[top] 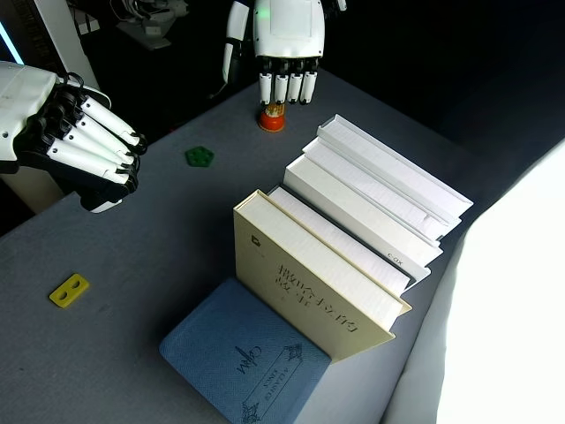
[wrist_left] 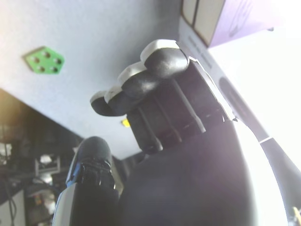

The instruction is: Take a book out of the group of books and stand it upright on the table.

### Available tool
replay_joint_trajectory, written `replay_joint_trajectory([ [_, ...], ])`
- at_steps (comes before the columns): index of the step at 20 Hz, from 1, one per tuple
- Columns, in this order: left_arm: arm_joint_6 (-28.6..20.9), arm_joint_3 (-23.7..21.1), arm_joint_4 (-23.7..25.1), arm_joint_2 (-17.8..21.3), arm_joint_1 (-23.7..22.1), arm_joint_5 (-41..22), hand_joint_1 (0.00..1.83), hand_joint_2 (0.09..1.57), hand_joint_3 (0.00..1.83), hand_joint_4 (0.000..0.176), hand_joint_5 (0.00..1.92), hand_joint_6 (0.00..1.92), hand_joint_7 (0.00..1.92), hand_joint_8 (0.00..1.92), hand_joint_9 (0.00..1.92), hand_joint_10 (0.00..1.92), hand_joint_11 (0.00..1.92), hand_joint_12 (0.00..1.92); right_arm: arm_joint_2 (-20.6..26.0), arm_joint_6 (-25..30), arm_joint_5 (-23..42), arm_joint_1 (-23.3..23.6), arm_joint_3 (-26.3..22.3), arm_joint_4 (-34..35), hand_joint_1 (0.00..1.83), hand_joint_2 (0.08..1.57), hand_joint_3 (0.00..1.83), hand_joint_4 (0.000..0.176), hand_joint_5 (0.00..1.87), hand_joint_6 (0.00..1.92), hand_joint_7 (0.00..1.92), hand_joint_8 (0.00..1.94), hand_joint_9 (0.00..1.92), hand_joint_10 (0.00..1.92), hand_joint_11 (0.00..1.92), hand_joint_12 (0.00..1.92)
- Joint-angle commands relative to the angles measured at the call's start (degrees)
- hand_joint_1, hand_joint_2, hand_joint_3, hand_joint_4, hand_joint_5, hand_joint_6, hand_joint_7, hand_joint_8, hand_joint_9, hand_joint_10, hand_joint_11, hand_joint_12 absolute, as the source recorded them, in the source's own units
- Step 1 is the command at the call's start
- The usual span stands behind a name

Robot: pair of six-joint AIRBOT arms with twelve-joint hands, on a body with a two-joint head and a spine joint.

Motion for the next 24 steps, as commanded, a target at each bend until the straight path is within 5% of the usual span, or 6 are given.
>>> replay_joint_trajectory([
  [1, -0.1, 0.0, 0.5, 0.0, -0.4, 4.0, 0.04, 1.27, 0.17, 0.03, 0.04, 0.09, 0.09, 0.05, 0.04, 0.09, 0.0, 0.29, 0.2, -0.2, 6.7, 0.5, -0.2, -0.3, 0.01, 1.1, 0.15, 0.0, 0.17, 0.09, 0.13, 0.06, 0.12, 0.1, 0.0, 0.49],
  [7, -0.1, -0.5, 0.5, 0.0, -0.6, 4.0, 0.0, 1.36, 0.0, 0.032, 0.06, 0.0, 0.09, 0.01, 0.07, 0.01, 0.0, 0.28, 0.0, -8.2, 6.7, 0.3, -0.3, -0.3, 0.04, 1.18, 0.0, 0.0, 0.2, 0.0, 0.13, 0.0, 0.11, 0.0, 0.0, 0.33],
  [9, -0.1, -0.9, 0.5, 0.0, -0.9, 4.0, 0.03, 1.35, 0.0, 0.035, 0.03, 0.0, 0.06, 0.0, 0.04, 0.0, 0.0, 0.23, -0.2, -9.0, 8.7, 0.4, -0.3, 1.0, 0.04, 1.17, 0.0, 0.0, 0.22, 0.01, 0.16, 0.01, 0.14, 0.01, 0.0, 0.45],
  [14, -0.1, 0.0, 0.5, 0.0, -1.0, 4.0, 0.0, 1.35, 0.0, 0.027, 0.03, 0.01, 0.09, 0.0, 0.06, 0.0, 0.0, 0.28, -5.7, -25.2, 24.8, -0.7, -0.4, 18.2, 0.0, 1.17, 0.0, 0.004, 0.18, 0.0, 0.13, 0.0, 0.09, 0.0, 0.0, 0.4],
  [20, -0.1, 0.2, 0.5, 0.0, -0.6, 4.0, 0.0, 1.35, 0.0, 0.032, 0.05, 0.0, 0.09, 0.0, 0.07, 0.0, 0.0, 0.22, -13.7, -28.3, 38.8, -4.1, 2.4, 21.3, 0.03, 1.17, 0.0, 0.0, 0.21, 0.0, 0.16, 0.0, 0.13, 0.0, 0.0, 0.48],
  [24, -0.1, -0.1, 0.5, 0.0, -0.5, 4.0, 0.0, 1.33, 0.0, 0.047, 0.04, 0.0, 0.1, 0.0, 0.08, 0.0, 0.0, 0.32, -17.5, -28.0, 39.2, -3.4, 5.5, 23.2, 0.0, 1.18, 0.0, 0.0, 0.16, 0.01, 0.11, 0.01, 0.11, 0.0, 0.0, 0.41],
])
